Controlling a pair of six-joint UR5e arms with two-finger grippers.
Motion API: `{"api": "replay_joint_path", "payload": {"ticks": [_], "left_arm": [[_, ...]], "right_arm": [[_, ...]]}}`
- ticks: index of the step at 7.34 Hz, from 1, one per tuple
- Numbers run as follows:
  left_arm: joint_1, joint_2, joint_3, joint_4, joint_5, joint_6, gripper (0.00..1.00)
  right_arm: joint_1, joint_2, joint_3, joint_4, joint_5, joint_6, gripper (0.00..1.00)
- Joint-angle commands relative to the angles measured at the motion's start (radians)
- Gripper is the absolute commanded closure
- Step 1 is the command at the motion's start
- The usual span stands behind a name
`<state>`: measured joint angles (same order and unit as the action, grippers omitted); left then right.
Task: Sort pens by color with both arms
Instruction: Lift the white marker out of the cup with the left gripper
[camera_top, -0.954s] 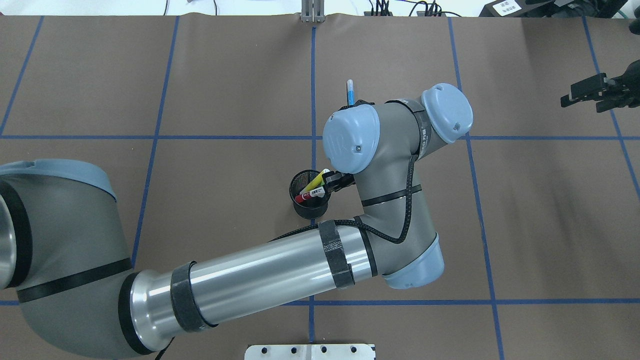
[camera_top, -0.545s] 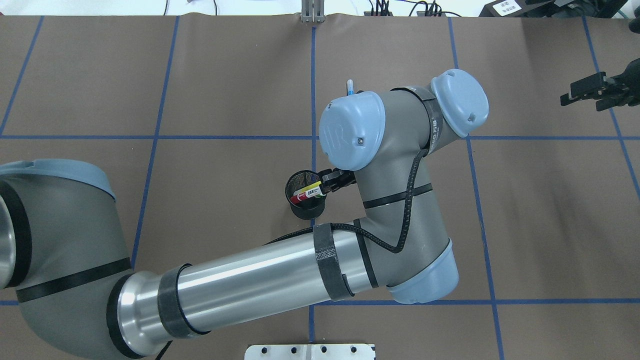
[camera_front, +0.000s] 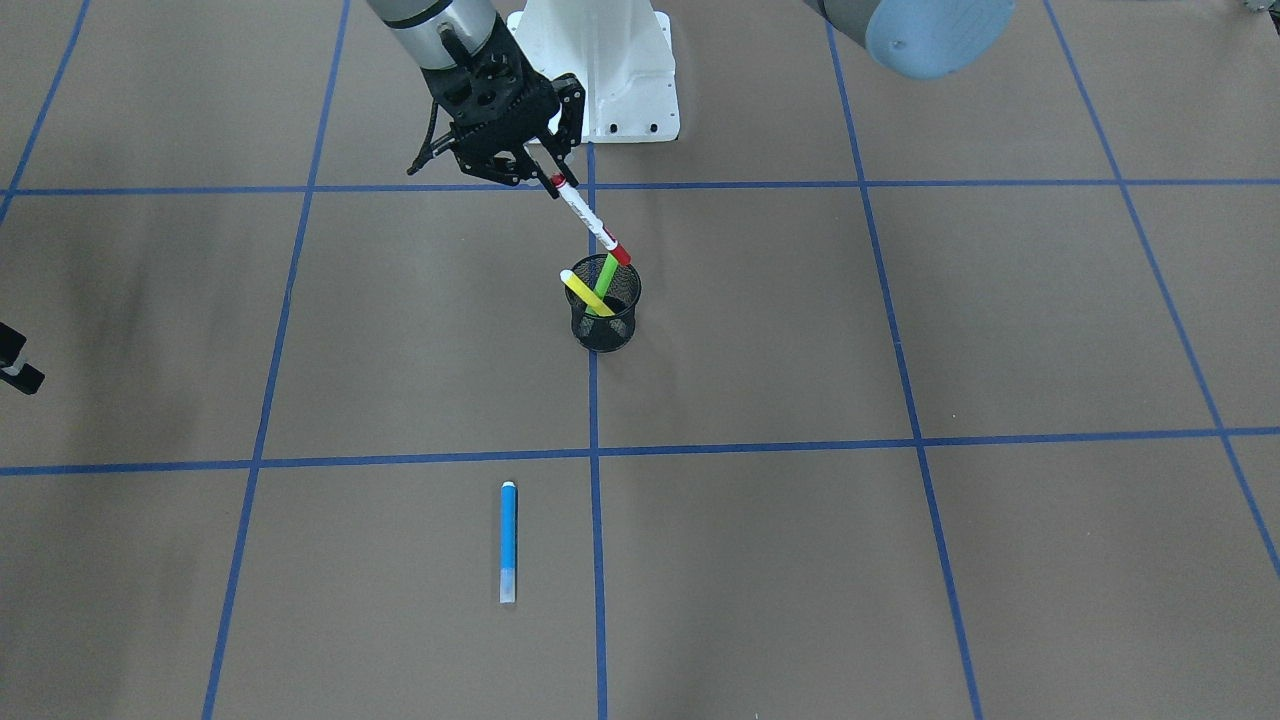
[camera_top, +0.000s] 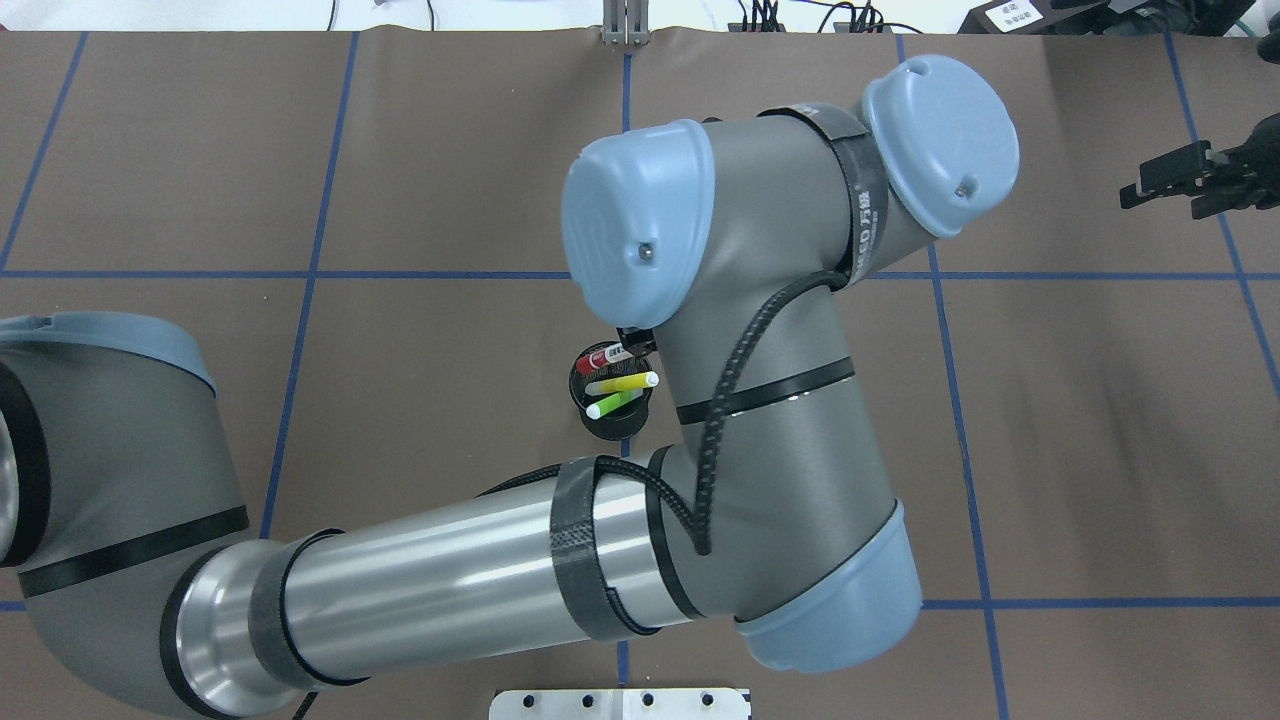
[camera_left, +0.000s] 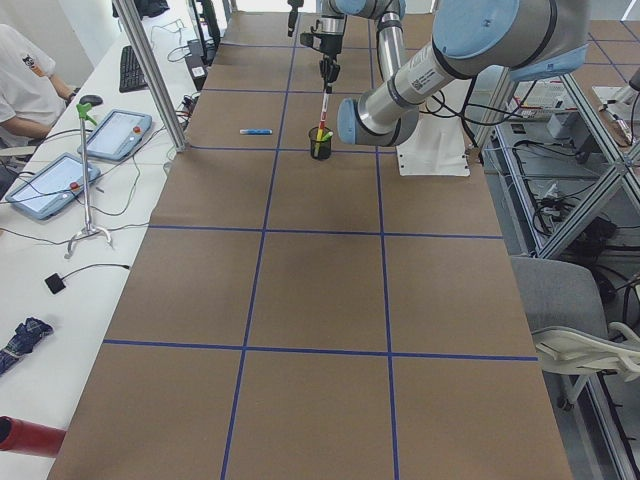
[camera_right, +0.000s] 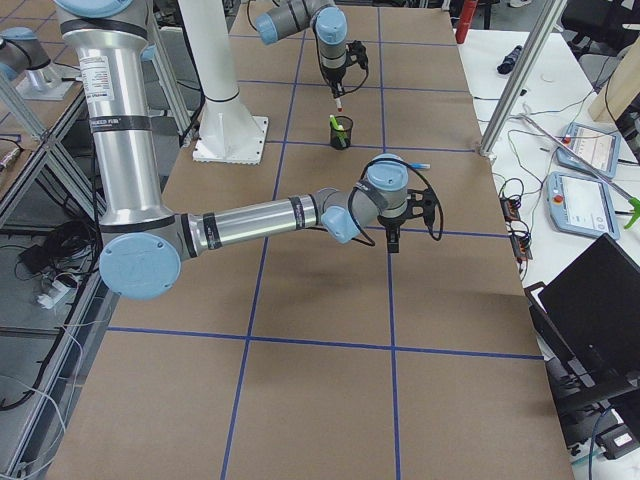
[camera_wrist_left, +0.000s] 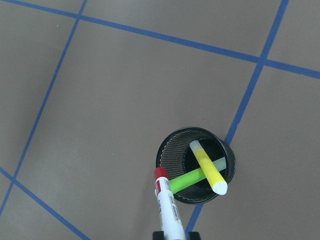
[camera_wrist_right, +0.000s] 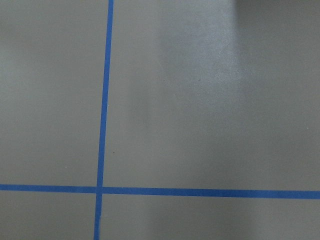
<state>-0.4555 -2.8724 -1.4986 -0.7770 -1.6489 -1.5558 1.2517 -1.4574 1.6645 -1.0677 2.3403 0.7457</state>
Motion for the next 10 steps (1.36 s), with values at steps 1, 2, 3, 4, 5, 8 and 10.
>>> {"api": "replay_joint_path", "payload": {"ticks": [1, 2, 3, 4, 5, 8, 10], "left_arm": [[-0.075, 0.097, -0.086, -0.184, 0.069, 0.013, 1.00], [-0.101, 0.132, -0.086, -0.303, 0.090, 0.058, 1.00], [-0.112, 0.198, -0.084, -0.499, 0.131, 0.077, 1.00], [-0.112, 0.296, -0.077, -0.712, 0.168, 0.106, 1.00], [-0.112, 0.321, -0.007, -0.876, 0.207, 0.143, 1.00], [-0.106, 0.291, 0.359, -1.371, 0.395, 0.143, 1.00], [-0.101, 0.252, 0.478, -1.393, 0.443, 0.141, 1.00]], "right_arm": [[0.000, 0.003, 0.001, 0.000, -0.025, 0.001, 0.01], [0.000, 0.003, 0.003, 0.000, -0.032, 0.006, 0.01], [0.000, 0.008, 0.003, 0.002, -0.039, 0.006, 0.01], [-0.003, 0.011, 0.003, 0.002, -0.059, 0.006, 0.01], [-0.003, 0.015, 0.007, 0.002, -0.064, 0.006, 0.01], [-0.003, 0.025, 0.003, 0.002, -0.065, 0.003, 0.01], [-0.003, 0.026, 0.003, 0.002, -0.065, 0.003, 0.01]]}}
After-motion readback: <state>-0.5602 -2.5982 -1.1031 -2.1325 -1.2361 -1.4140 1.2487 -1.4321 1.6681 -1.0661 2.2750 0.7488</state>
